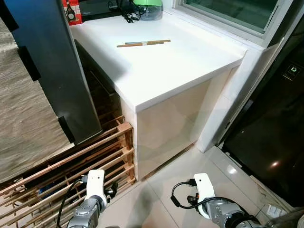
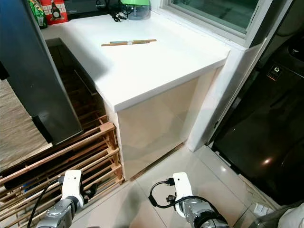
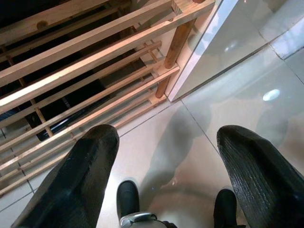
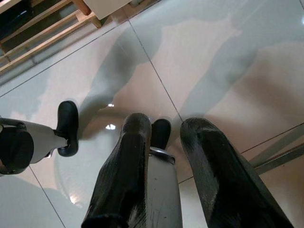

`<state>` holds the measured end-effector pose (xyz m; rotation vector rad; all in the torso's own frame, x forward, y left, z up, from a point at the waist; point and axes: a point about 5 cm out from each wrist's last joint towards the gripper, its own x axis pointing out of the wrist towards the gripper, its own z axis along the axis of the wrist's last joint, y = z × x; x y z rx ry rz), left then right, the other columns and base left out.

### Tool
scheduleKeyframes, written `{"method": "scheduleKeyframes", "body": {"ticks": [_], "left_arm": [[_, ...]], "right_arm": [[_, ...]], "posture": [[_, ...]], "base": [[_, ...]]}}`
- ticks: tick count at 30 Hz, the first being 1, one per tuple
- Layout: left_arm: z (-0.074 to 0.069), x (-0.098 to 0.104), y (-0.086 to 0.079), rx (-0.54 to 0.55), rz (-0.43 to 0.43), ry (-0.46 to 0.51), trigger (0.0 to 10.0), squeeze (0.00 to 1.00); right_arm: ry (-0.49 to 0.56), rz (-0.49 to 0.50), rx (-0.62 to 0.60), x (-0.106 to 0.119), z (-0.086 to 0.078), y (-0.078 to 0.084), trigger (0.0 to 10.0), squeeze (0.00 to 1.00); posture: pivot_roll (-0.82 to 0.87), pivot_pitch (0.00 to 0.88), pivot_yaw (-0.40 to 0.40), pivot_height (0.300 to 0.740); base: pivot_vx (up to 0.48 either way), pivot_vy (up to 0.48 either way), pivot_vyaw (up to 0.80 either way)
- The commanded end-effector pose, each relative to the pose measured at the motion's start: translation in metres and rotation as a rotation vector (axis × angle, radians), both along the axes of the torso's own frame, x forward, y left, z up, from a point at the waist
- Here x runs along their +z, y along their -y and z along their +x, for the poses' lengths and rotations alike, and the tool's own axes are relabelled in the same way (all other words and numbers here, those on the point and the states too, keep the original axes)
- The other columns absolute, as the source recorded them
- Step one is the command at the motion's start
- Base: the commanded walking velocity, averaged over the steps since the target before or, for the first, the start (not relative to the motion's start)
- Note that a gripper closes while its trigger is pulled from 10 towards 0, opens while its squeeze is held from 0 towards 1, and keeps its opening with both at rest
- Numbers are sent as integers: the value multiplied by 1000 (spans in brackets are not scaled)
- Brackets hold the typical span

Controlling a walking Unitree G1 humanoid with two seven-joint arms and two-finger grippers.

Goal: Clothes washing

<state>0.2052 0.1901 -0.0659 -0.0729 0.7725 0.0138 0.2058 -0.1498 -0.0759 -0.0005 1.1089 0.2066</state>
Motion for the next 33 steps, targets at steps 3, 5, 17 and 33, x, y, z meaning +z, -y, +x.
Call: {"method": "scheduleKeyframes", "body": {"ticks": [3, 5, 17, 33], "left_arm": [[10, -3, 4, -324, 264, -282, 10000, 0], [1, -10, 19, -356, 248, -306, 10000, 0], [6, -7, 22, -313, 218, -263, 10000, 0], [24, 31, -39, -133, 413, 175, 10000, 0]], "right_arm": [[-104, -89, -402, -28, -68, 42, 10000, 0], [-112, -143, -324, -27, -68, 49, 10000, 0], [24, -186, -284, -19, -52, 56, 10000, 0], [706, -135, 141, 88, 27, 42, 10000, 0]], "posture": [[-150, 0, 153, 740], [-150, 0, 84, 740], [-149, 0, 80, 740], [-90, 0, 6, 740]], "base": [[0, 0, 0], [0, 0, 0], [0, 0, 0], [0, 0, 0]]}}
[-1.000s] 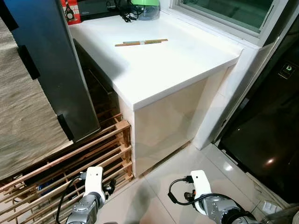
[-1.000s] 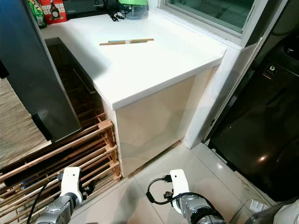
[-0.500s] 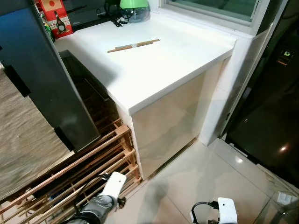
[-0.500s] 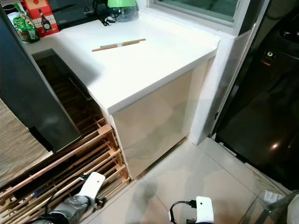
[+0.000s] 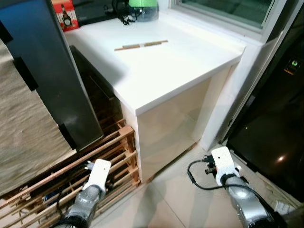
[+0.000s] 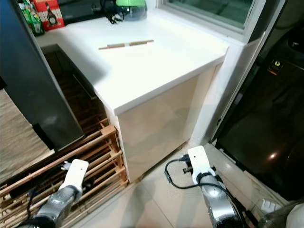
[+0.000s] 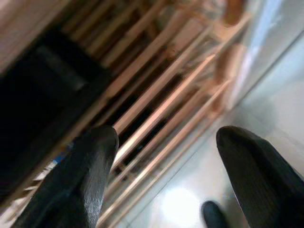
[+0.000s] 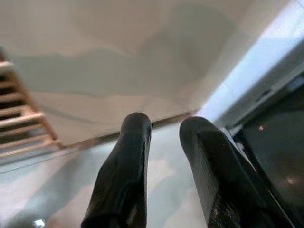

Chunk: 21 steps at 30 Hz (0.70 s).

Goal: Clothes washing

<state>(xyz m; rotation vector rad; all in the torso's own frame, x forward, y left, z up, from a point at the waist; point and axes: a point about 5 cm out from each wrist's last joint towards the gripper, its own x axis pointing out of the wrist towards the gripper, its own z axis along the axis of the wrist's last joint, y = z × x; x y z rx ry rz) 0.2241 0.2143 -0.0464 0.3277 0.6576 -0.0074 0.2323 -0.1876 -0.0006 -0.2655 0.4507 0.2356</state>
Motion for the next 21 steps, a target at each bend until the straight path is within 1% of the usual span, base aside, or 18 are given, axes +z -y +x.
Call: {"method": "scheduleKeyframes", "body": {"ticks": [1, 4, 5, 6, 7, 8, 9, 10, 11, 13, 14, 15, 16, 17, 18, 20, 21], "left_arm": [[5, 11, -15, 20, 47, 77, 10000, 0], [10, 26, -31, 40, 47, 149, 10000, 0], [14, 35, -36, 42, 42, 188, 10000, 0], [16, 41, -39, 42, 39, 215, 10000, 0], [16, 41, -39, 42, 39, 215, 10000, 0], [25, 60, -32, -1, -6, 299, 10000, 0], [28, 70, -28, -29, -14, 340, 10000, 0], [28, 70, -28, -29, -14, 340, 10000, 0], [31, 81, -22, -54, -31, 386, 10000, 0], [35, 100, -14, -67, -62, 439, 10000, 0], [39, 125, -3, -80, -116, 507, 10000, 0], [39, 125, -3, -80, -116, 507, 10000, 0], [41, 135, 1, -81, -133, 539, 10000, 0], [41, 135, 1, -81, -133, 539, 10000, 0], [45, 157, 14, -128, -166, 595, 10000, 0], [46, 170, 27, -197, -207, 609, 10000, 0], [46, 174, 34, -238, -224, 609, 10000, 0]], "right_arm": [[34, 14, -1, 13, 1, 4, 10000, 0], [66, 59, -34, 29, -10, 5, 10000, 0], [84, 76, -50, 35, -14, 5, 10000, 0], [93, 86, -61, 40, -17, 5, 10000, 0], [93, 86, -61, 40, -17, 5, 10000, 0], [128, 107, -105, 54, -23, 6, 10000, 0], [141, 113, -119, 60, -25, 7, 10000, 0], [141, 113, -119, 60, -25, 7, 10000, 0], [155, 116, -131, 68, -27, 6, 10000, 0], [191, 116, -153, 82, -31, 7, 10000, 0], [241, 132, -199, 101, -33, 9, 10000, 0], [241, 132, -199, 101, -33, 9, 10000, 0], [259, 149, -212, 109, -34, 10, 10000, 0], [259, 149, -212, 109, -34, 10, 10000, 0], [291, 197, -220, 128, -35, 11, 10000, 0], [316, 228, -211, 140, -35, 11, 10000, 0], [328, 223, -203, 145, -35, 11, 10000, 0]], "posture": [[-90, 0, 6, 740], [-93, 0, 25, 740], [-99, 0, 38, 740], [-101, 0, 41, 740], [-101, 0, 41, 740], [-107, 0, 62, 740], [-109, 0, 67, 740], [-109, 0, 67, 740], [-115, 0, 78, 740], [-121, 0, 89, 740], [-122, 0, 99, 740], [-122, 0, 99, 740], [-116, 0, 103, 740], [-116, 0, 103, 740], [-114, 0, 111, 740], [-115, 0, 114, 740], [-118, 0, 120, 740]], "base": [[0, 0, 0], [0, 0, 0], [0, 0, 0], [0, 0, 0], [0, 0, 0], [0, 0, 0], [0, 0, 0], [0, 0, 0], [0, 0, 0], [0, 0, 0], [0, 0, 0], [0, 0, 0], [0, 0, 0], [0, 0, 0], [0, 0, 0], [0, 0, 0], [0, 0, 0]]}}
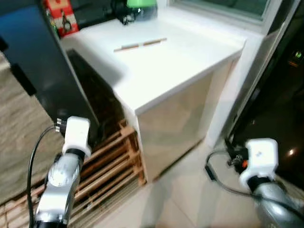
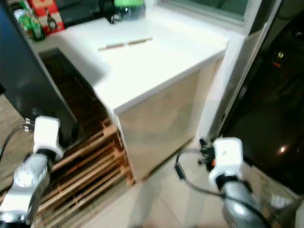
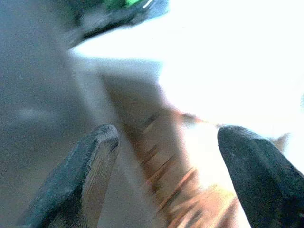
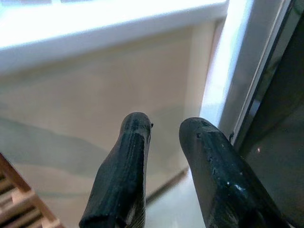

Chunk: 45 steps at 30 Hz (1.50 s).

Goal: Clothes washing

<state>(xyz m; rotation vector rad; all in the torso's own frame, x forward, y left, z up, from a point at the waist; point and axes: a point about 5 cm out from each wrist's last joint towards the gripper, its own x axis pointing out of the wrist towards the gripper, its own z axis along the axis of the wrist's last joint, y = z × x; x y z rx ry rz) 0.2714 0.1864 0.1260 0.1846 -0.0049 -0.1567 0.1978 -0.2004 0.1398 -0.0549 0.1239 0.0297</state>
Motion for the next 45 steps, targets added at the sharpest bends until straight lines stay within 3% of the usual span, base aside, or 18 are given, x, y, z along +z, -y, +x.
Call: {"method": "scheduleKeyframes", "body": {"ticks": [1, 2, 3, 5, 9, 12, 14, 16, 18, 20, 24, 25, 26, 28, 35, 41, 42, 45], "left_arm": [[-1, 4, 11, -78, -8, -14, 10000, 0], [-1, 4, 11, -78, -8, -14, 10000, 0], [-6, 2, 25, -197, -13, -47, 10000, 0], [-9, 2, 29, -232, -22, -64, 10000, 0], [-10, 26, 46, -354, -40, -30, 10000, 0], [3, 45, 55, -336, -45, 33, 10000, 0], [19, 63, 59, -254, -12, 143, 10000, 0], [30, 67, 62, -193, -38, 116, 10000, 0], [39, 69, 67, -184, -148, 49, 10000, 0], [44, 80, 72, -156, -211, 95, 10000, 0], [45, 82, 76, -165, -222, 80, 10000, 0], [44, 85, 83, -185, -173, 99, 10000, 0], [45, 83, 83, -150, -49, 136, 10000, 0], [45, 83, 82, -138, -13, 148, 10000, 0], [36, 77, 67, -125, 14, 139, 10000, 0], [37, 68, 70, -150, -105, 99, 10000, 0], [34, 57, 70, -141, -113, 77, 10000, 0], [30, 47, 68, -148, -124, 54, 10000, 0]], "right_arm": [[10, 2, 15, 7, 0, -2, 10000, 0], [10, 2, 15, 7, 0, -2, 10000, 0], [18, -30, 27, 9, 1, -2, 10000, 0], [18, -33, 27, 10, 0, -3, 10000, 0], [99, 74, 24, 26, 5, -6, 10000, 0], [116, 137, -30, 35, 13, -5, 10000, 0], [117, 138, -75, 40, 22, -5, 10000, 0], [143, 133, -77, 49, 31, -10, 10000, 0], [176, 146, -92, 58, 43, -15, 10000, 0], [189, 147, -99, 65, 57, -22, 10000, 0], [187, 137, -118, 69, 62, -24, 10000, 0], [197, 170, -151, 76, 65, -24, 10000, 0], [227, 155, -172, 80, 66, -23, 10000, 0], [235, 146, -174, 81, 66, -22, 10000, 0], [216, 63, -253, 78, 58, -16, 10000, 0], [175, -4, -277, 70, 56, -16, 10000, 0], [147, -71, -234, 59, 53, -21, 10000, 0], [118, -92, -197, 48, 49, -26, 10000, 0]], "posture": [[-118, 0, 120, 740], [-118, 0, 120, 740], [-123, 0, 123, 740], [-122, 0, 124, 740], [-109, 0, 112, 740], [-94, 0, 101, 740], [-91, 0, 99, 740], [-79, 0, 94, 740], [-74, 0, 93, 740], [-77, 0, 96, 740], [-75, 0, 93, 740], [-73, 0, 91, 740], [-75, 0, 95, 740], [-75, 0, 95, 740], [-88, 0, 107, 740], [-112, 0, 122, 740], [-119, 0, 126, 740], [-123, 0, 127, 740]], "base": [[0, 0, 0], [0, 0, 0], [0, 0, 0], [0, 0, 0], [0, 0, 0], [0, 0, 0], [0, 0, 0], [0, 0, 0], [0, 0, 0], [0, 0, -788], [0, 0, -784], [0, 0, -775], [0, 0, -781], [0, 0, -781], [0, 0, -800], [0, 0, -800], [0, 0, -800], [0, 0, -800]]}}
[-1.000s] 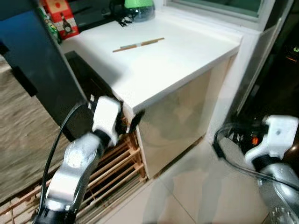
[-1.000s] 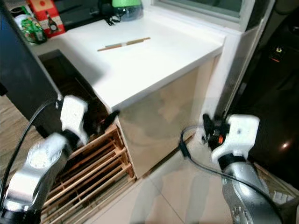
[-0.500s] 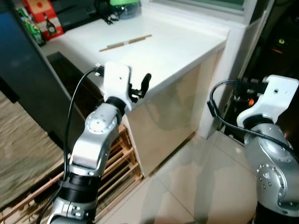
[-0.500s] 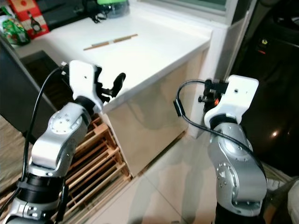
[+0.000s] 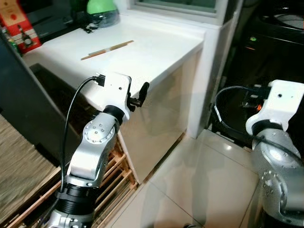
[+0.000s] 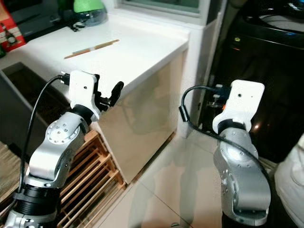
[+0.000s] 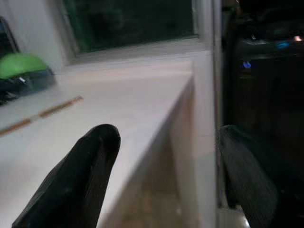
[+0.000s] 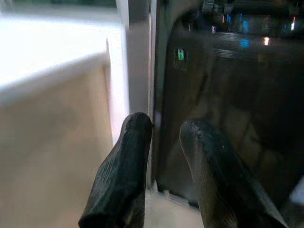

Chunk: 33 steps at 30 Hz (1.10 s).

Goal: Clothes washing

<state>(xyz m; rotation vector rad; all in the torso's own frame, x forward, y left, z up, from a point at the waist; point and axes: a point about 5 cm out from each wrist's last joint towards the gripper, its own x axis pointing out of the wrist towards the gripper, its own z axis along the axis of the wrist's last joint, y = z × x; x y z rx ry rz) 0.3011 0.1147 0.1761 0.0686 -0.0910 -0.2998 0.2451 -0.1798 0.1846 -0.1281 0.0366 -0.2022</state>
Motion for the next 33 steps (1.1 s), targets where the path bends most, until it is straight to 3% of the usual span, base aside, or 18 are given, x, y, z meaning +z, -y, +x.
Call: {"method": "scheduleKeyframes", "body": {"ticks": [1, 6, 10, 12, 19, 23, 25, 33], "left_arm": [[1, -3, -3, 2, -3, -10, 10000, 0], [1, -3, -3, 2, -3, -10, 10000, 0], [-13, -34, -27, 106, 42, -131, 10000, 0], [-16, -36, -30, 129, 96, -120, 10000, 0], [-28, -30, -38, 213, 127, -51, 10000, 0], [-29, -24, -39, 214, 136, -36, 10000, 0], [-27, -20, -38, 202, 147, -13, 10000, 0], [-14, -14, -21, 117, 122, 12, 10000, 0]], "right_arm": [[22, -10, 28, 3, 2, -5, 10000, 0], [22, -10, 28, 3, 2, -5, 10000, 0], [-75, -103, 77, -26, 2, -8, 10000, 0], [-89, -125, 99, -30, 4, -10, 10000, 0], [-111, -121, 160, -35, 11, -15, 10000, 0], [-117, -85, 143, -40, 11, -13, 10000, 0], [-112, -71, 126, -40, 10, -12, 10000, 0], [-5, -22, 106, -20, -2, -14, 10000, 0]], "posture": [[-123, 0, 127, 740], [-123, 0, 127, 740], [-46, 0, 45, 740], [-34, 0, 27, 740], [59, 0, -77, 740], [61, 0, -75, 740], [34, 0, -37, 740], [-48, 0, 57, 740]], "base": [[0, 0, -800], [0, 0, -800], [0, 0, -794], [0, 0, -788], [0, 0, -781], [0, 0, -781], [0, 0, -781], [0, 0, -781]]}}
